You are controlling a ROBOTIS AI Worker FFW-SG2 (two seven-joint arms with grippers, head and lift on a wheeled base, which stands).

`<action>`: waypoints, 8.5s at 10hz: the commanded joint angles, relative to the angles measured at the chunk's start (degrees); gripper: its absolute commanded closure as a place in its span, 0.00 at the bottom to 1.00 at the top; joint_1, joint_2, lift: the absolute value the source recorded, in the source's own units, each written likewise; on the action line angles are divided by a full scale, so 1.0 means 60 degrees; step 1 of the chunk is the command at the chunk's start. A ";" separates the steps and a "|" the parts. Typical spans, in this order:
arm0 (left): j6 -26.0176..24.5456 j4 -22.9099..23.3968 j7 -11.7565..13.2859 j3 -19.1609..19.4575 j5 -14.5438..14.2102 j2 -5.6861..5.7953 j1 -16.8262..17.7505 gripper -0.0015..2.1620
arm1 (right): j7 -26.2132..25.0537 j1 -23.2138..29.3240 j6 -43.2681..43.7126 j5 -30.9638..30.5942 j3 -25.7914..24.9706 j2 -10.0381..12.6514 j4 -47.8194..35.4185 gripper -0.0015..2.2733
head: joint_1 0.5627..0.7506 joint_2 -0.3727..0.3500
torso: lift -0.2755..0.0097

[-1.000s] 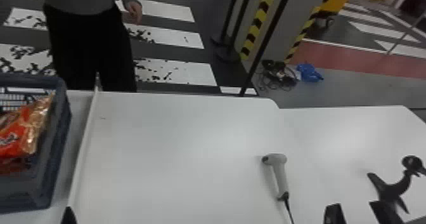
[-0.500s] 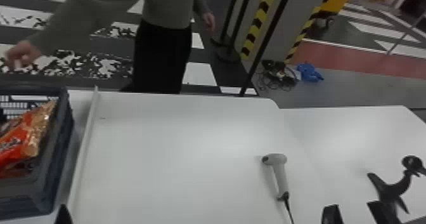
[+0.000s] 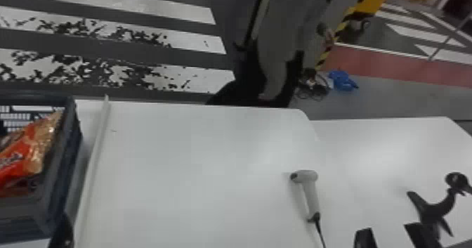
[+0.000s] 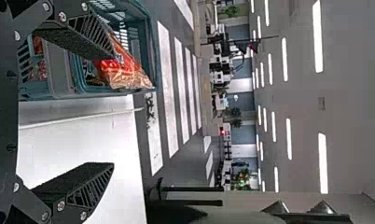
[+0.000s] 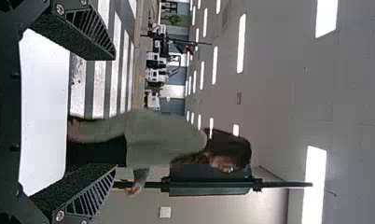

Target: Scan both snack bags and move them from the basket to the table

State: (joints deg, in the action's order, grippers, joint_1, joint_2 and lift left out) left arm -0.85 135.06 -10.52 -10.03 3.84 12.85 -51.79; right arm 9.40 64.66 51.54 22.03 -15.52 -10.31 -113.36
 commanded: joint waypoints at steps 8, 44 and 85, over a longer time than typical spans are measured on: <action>-0.2371 0.0605 0.1124 0.2038 -0.1651 -0.0280 0.1044 0.09 | 0.0000 -0.0039 0.0000 -0.0361 0.0140 -0.0142 0.0100 0.05 | 0.70 0.13 | 0.62; -0.4099 -0.1973 0.0685 0.1378 -0.1519 -0.0603 0.4589 0.10 | -0.0015 -0.0302 0.0733 -0.0786 0.0301 -0.0728 0.0847 0.05 | 0.70 0.27 | 0.62; -0.5564 -0.0538 0.0333 -0.3778 0.1836 -0.0207 0.5834 0.89 | -0.0176 -0.0332 0.1582 -0.1123 0.0668 -0.0318 0.0935 0.05 | 0.70 0.03 | 0.62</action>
State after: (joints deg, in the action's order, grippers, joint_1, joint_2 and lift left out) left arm -34.14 132.87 -8.45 -31.50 14.55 11.73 -17.17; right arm 8.35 62.52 60.61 15.29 -11.51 -12.26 -107.82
